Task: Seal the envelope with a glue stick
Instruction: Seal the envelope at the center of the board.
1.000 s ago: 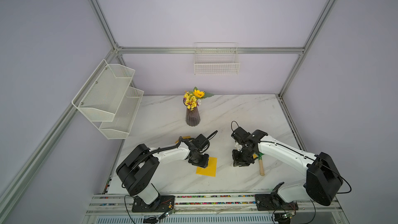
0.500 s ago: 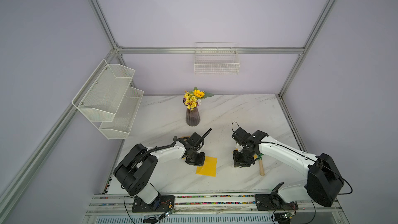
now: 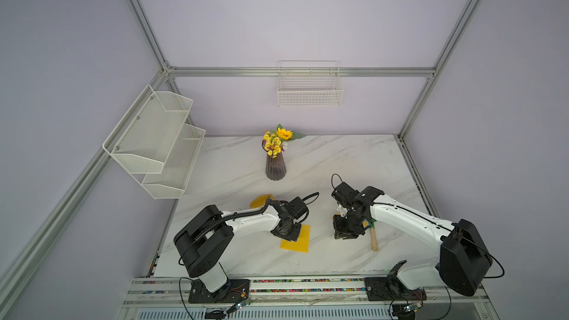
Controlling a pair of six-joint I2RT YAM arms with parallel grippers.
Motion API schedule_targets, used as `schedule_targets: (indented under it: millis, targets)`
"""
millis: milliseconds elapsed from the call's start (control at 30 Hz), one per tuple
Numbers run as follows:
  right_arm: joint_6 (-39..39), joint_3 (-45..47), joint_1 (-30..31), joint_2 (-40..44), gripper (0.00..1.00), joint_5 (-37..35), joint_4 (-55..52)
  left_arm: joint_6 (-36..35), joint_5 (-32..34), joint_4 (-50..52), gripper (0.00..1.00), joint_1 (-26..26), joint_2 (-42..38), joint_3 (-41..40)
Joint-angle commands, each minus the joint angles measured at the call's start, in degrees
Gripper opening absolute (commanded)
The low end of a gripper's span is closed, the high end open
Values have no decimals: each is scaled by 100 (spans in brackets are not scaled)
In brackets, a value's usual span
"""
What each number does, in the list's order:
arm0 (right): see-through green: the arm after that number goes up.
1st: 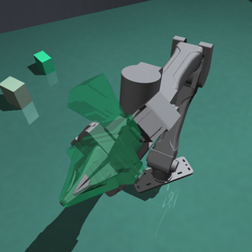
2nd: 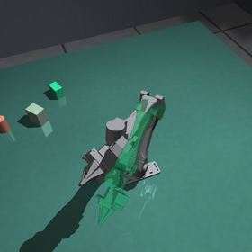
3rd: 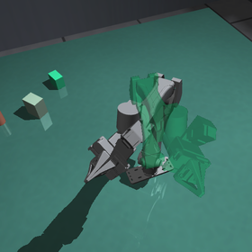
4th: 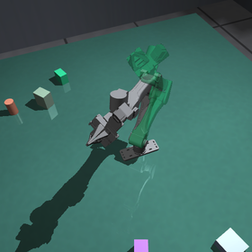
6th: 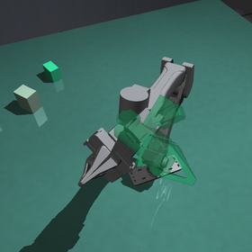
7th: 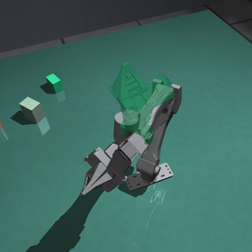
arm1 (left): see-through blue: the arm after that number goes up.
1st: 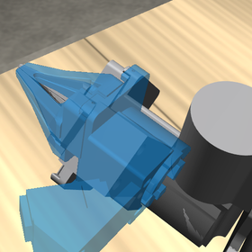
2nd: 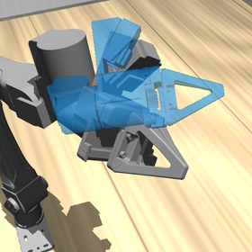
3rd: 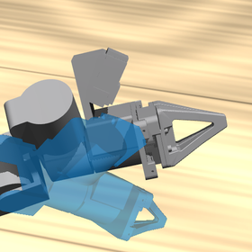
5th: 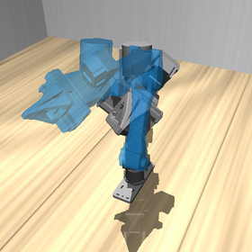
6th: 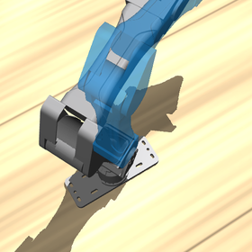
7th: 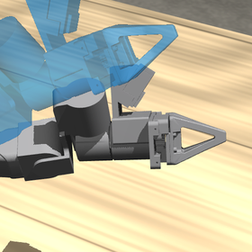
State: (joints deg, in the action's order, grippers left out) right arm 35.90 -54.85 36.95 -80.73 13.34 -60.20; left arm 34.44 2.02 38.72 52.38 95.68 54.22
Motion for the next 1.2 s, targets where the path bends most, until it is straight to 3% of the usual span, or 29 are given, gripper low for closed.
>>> schedule_targets:
  millis: [0, 333, 467, 633, 933, 1167]
  targets:
    - [-72, -157, -29, 117, 0, -74, -146, 371, 201, 289, 14, 277, 730, -325]
    - [-136, -168, -30, 145, 0, -112, -150, 399, 299, 235, 11, 397, 735, -203]
    - [-138, -240, -30, 123, 0, -116, -177, 336, 544, 430, 19, 396, 339, 152]
    - [-79, -219, -29, 159, 0, -140, -163, 311, 733, 688, 19, 396, -33, 396]
    - [-66, -219, -31, 90, 0, -103, -163, 406, 879, 744, 19, 387, -521, 327]
    - [-89, -221, -30, 34, 0, -97, -169, 397, 809, 726, 19, 337, -472, 176]
